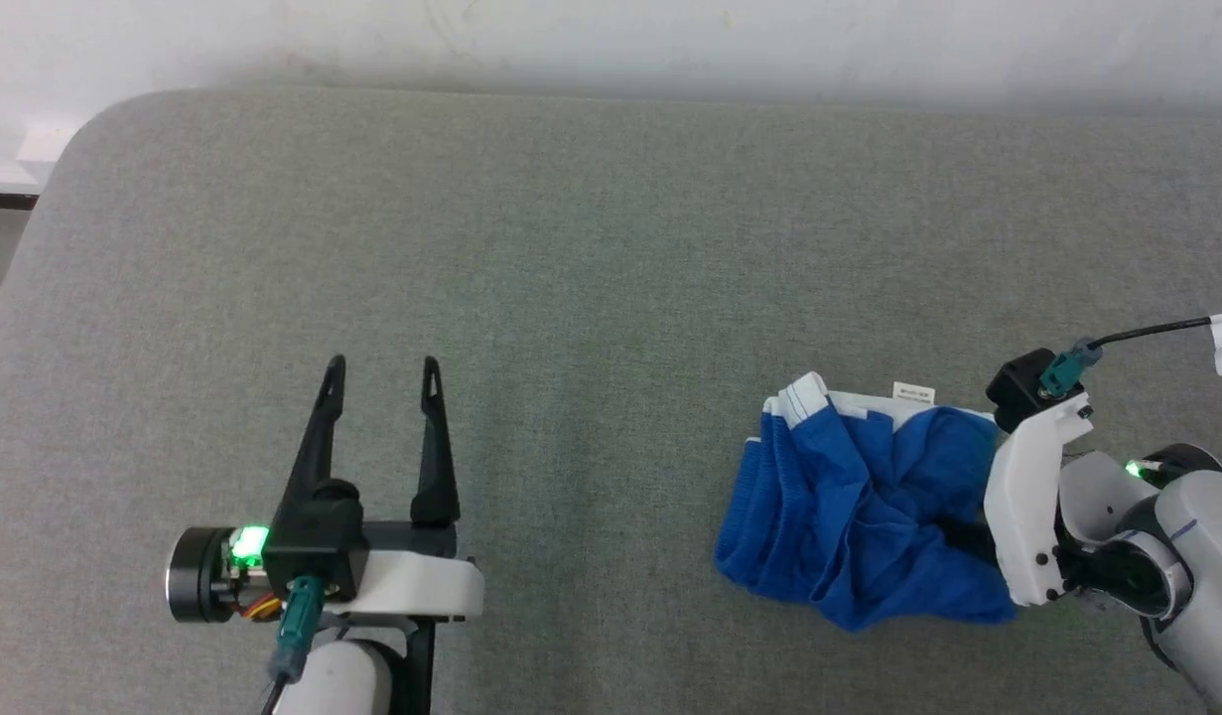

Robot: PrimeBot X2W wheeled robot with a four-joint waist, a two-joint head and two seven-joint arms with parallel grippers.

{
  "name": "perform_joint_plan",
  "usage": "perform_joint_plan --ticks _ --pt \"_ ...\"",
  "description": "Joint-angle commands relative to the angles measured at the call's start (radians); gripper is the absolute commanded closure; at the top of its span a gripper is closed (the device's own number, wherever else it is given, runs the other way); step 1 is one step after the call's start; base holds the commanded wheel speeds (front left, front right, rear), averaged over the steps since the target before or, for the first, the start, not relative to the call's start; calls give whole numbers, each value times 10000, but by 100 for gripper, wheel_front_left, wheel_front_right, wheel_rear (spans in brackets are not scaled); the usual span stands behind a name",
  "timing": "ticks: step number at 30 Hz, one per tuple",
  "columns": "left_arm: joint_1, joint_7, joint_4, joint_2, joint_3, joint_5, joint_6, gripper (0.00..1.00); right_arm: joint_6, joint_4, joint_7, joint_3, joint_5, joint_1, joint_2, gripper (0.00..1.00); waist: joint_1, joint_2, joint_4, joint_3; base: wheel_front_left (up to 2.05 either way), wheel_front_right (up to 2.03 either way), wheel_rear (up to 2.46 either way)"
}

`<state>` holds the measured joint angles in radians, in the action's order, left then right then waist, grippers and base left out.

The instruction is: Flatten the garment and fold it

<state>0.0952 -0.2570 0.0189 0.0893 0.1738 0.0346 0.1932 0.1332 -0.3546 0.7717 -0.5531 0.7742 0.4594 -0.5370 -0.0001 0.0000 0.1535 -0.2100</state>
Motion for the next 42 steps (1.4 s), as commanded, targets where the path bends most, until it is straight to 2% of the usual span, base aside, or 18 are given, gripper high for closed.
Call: perform_joint_plan --ticks 1,6,11,16,21,25,30,31,37,42 --pt "60 -47 -27 -38 -50 -86 -52 0 -25 -357 -227 -397 -13 -200 336 100 1 0 -144 131 0 0 0" --pt "-99 -47 -40 -10 -108 -117 -94 0 -25 189 -1491 -886 118 368 -24 100 1 0 -620 456 0 0 0" --pt "-261 -47 127 17 -268 -108 -53 0 -25 1442 -2375 -1456 -108 1029 -998 100 1 0 -1478 445 0 0 0" --pt "-201 -47 497 144 -602 -148 75 0 -25 2468 -2585 -1900 -670 1792 -2199 100 1 0 -2769 -181 0 0 0" --pt "212 -47 1003 426 -880 -307 155 0 -25 2405 -2796 -1756 -1019 2393 -3082 100 1 0 -3791 -1359 0 0 0" --pt "824 -47 1322 657 -800 -505 84 0 -25 1470 -3130 -1317 -1397 2718 -3643 100 1 0 -4008 -2281 0 0 0" --pt "1488 -47 1691 816 -527 -699 33 0 -25 -215 -3481 -755 -1770 3180 -4012 100 1 0 -3852 -3191 0 0 0" --pt "1488 -47 1691 816 -527 -699 33 0 -25 -215 -3481 -755 -1770 3180 -4012 100 1 0 -3852 -3191 0 0 0" --pt "1922 -47 2177 920 -279 -800 130 0 -25 -2047 -3974 -315 -2702 3890 -4150 100 1 0 -3547 -3848 0 0 0" --pt "2112 -47 2496 947 -55 -850 269 0 -25 -3272 -4351 -56 -3244 4178 -3675 100 1 0 -3344 -4061 0 0 0"
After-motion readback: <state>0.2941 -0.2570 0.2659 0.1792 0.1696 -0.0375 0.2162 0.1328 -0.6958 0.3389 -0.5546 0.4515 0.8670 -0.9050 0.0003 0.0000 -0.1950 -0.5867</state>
